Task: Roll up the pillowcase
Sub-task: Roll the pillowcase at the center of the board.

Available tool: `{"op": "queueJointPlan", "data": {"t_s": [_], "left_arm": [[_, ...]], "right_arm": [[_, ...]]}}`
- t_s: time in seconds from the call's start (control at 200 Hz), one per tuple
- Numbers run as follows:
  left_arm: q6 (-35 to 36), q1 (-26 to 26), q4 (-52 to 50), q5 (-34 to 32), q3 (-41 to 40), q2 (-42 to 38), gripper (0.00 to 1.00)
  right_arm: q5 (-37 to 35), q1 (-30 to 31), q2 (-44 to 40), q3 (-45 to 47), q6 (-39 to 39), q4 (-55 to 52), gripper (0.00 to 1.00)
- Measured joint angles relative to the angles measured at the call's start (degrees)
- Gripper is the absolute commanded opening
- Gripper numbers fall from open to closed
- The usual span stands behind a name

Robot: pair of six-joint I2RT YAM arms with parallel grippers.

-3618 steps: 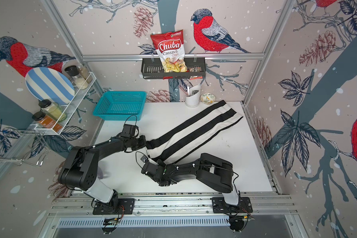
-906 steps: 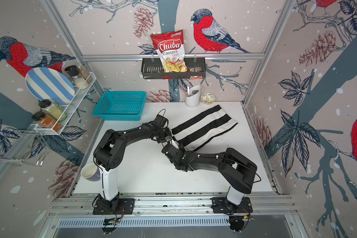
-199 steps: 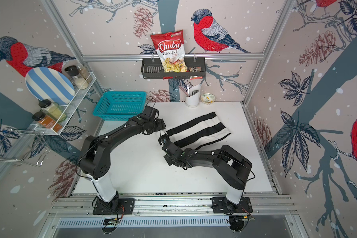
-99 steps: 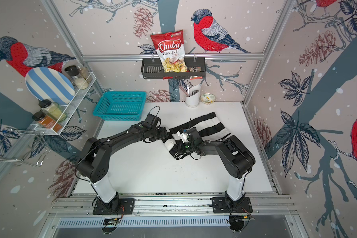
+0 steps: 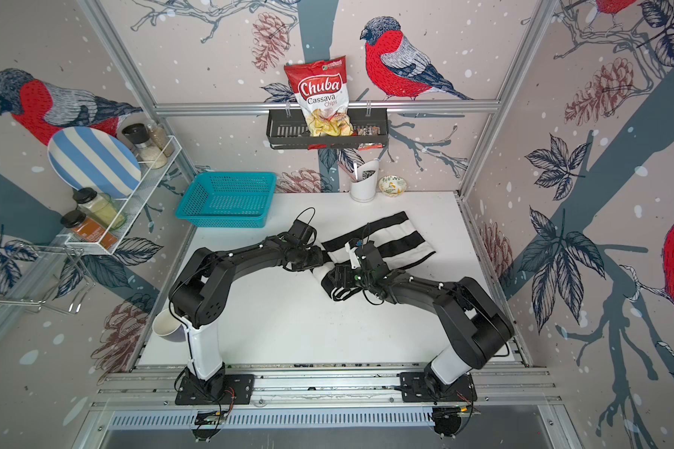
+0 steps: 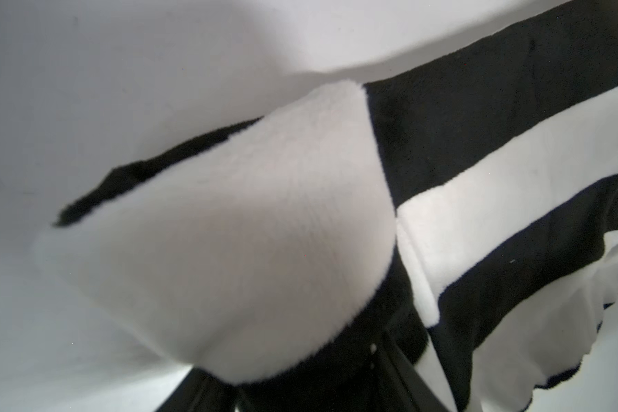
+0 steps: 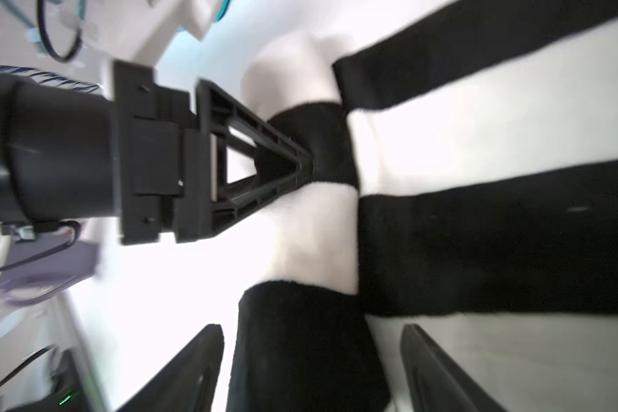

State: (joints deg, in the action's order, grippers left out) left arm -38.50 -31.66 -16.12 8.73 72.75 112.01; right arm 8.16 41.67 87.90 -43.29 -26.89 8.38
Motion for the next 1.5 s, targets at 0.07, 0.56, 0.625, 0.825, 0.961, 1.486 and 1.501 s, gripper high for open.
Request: {"op": "queueJointPlan", "data": {"t_s": [0.07,0.56,0.625,0.825,0.961,1.486,1.501], "left_arm": [[0.0,0.0,0.0,0.0,0.0,0.0,0.57],[1.0,0.0,0.1,0.1,0.0,0.0,0.57],[1.0,0.0,0.1,0.1,0.0,0.0,0.58],[1.1,0.2,-0.9,0.0,0.3,-1.0,0.67],[1.6,1.0,-3.3,-1.5,2.5,-4.3,0.71],[-0.5,0.0,0.2,1.8,2.5,-4.2,0.74],[-0.5,-0.3,0.4,2.0,2.7,-3.6,0.74]], "right_arm": [[-10.8,4.9,-1.8,-1.8,1.7,-3.9,0.82],[-48.0,25.3,16.5,-14.5,18.4,-13.3,0.53],[-49.0,25.8,18.2,-15.3,19.2,-13.7,0.32],[-47.5,25.7,18.9,-15.5,16.1,-14.9,0.0],[-38.1,21.9,14.0,-11.3,13.0,-12.0,0.0],[22.6,-13.3,10.3,7.1,-7.9,17.9,0.0],[23.6,-13.7,10.6,7.3,-8.4,18.6,0.0]]}}
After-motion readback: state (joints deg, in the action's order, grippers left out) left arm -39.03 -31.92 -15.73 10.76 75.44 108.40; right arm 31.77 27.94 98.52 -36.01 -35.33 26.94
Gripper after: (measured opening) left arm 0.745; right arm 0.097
